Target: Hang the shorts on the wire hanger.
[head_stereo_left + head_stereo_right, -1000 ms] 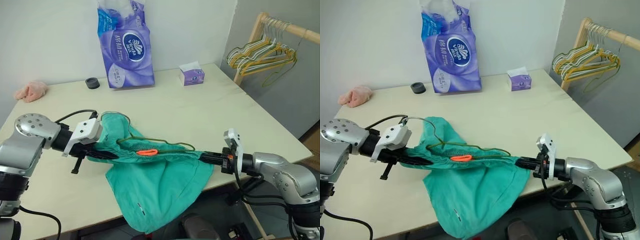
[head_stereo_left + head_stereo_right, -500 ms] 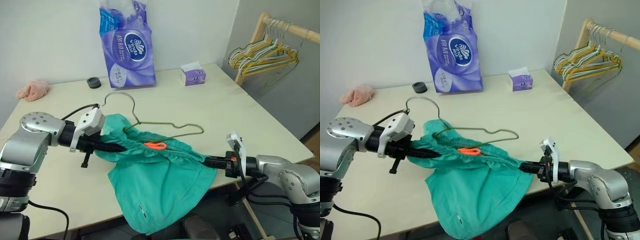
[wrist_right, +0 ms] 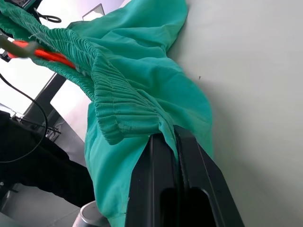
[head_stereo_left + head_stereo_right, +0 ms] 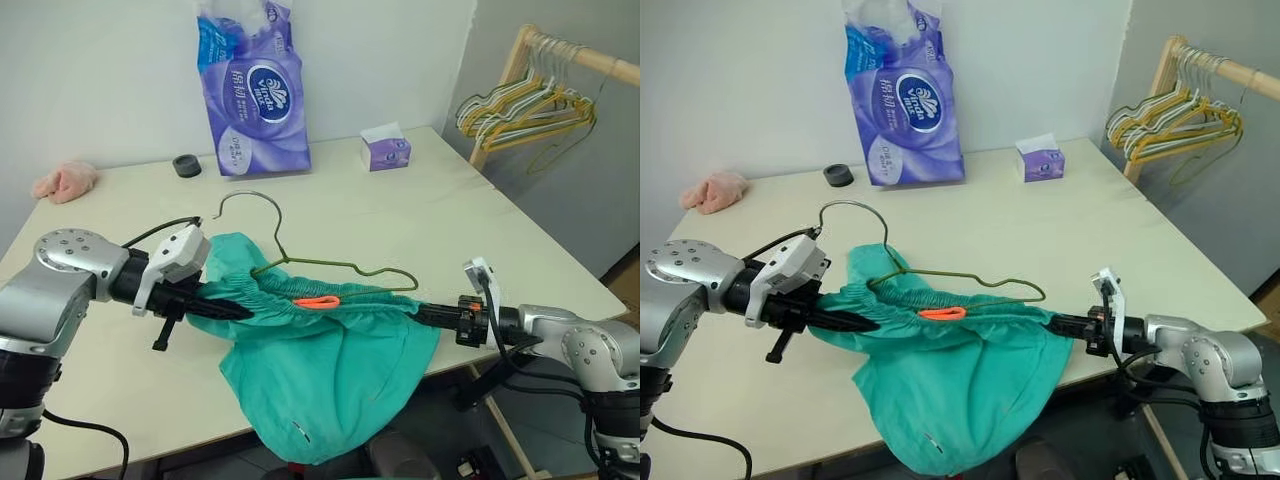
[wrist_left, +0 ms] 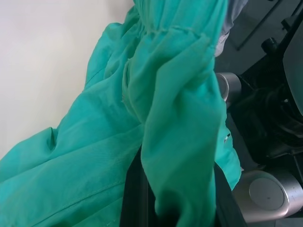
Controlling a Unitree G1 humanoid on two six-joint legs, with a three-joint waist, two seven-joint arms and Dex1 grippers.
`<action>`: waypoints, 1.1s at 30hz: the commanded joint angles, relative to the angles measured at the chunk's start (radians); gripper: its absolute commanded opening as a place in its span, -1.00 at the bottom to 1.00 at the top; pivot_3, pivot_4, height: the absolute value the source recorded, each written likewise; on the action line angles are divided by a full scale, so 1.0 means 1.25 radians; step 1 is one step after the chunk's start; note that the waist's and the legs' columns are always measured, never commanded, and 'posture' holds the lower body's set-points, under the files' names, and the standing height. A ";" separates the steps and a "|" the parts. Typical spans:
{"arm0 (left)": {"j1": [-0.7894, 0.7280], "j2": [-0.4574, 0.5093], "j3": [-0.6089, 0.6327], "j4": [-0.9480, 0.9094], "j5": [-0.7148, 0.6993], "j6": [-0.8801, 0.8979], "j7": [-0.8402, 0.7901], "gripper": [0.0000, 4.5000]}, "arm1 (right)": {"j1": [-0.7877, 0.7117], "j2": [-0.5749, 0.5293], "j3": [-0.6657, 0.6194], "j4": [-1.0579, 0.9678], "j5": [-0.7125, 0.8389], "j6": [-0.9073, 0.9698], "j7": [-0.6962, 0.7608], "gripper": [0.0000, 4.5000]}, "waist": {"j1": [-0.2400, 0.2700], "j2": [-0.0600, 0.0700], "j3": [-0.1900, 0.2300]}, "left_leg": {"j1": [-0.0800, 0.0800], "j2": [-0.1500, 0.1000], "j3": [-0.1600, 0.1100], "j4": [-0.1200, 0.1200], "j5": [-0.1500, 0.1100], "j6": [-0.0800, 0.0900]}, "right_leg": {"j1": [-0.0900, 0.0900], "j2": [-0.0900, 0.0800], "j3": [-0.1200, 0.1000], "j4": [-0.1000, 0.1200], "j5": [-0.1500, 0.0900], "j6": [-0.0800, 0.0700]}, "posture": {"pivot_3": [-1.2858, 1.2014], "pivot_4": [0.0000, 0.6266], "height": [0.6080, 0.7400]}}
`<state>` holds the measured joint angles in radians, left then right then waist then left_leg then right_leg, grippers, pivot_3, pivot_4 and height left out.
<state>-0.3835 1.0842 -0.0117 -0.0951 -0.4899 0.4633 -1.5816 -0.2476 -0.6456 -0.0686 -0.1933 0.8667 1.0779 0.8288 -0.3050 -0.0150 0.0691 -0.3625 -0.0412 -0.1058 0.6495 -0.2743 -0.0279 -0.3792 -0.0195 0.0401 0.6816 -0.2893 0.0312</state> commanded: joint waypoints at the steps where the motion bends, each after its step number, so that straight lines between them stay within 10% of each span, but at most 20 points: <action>1: 0.007 0.034 0.012 0.010 0.038 -0.053 -0.011 -1.00 | -0.008 -0.025 -0.039 -0.016 0.010 0.005 -0.001 -0.97 | 0.000 0.000 0.000 | 0.000 0.000 0.000 0.000 0.000 0.000 | 0.000 0.000 0.000 0.000 0.000 0.000 | -0.25 -0.88 1.00; 33: 0.015 -0.012 -0.058 0.102 0.213 -0.205 0.071 -1.00 | -0.139 -0.157 0.159 -0.092 -0.211 -0.212 0.139 -0.80 | -0.001 0.001 0.001 | -0.001 0.000 0.000 0.000 0.000 0.000 | -0.001 -0.001 0.000 -0.001 0.000 0.000 | -0.26 -0.88 1.00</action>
<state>-0.3562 1.0668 -0.1051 0.0412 -0.2239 0.2121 -1.5022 -0.4270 -0.8382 0.1406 -0.3003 0.6399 0.8684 1.0024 -0.3060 -0.0139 0.0701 -0.3631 -0.0411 -0.1057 0.6491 -0.2743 -0.0279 -0.3799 -0.0203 0.0401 0.6805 -0.2896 0.0317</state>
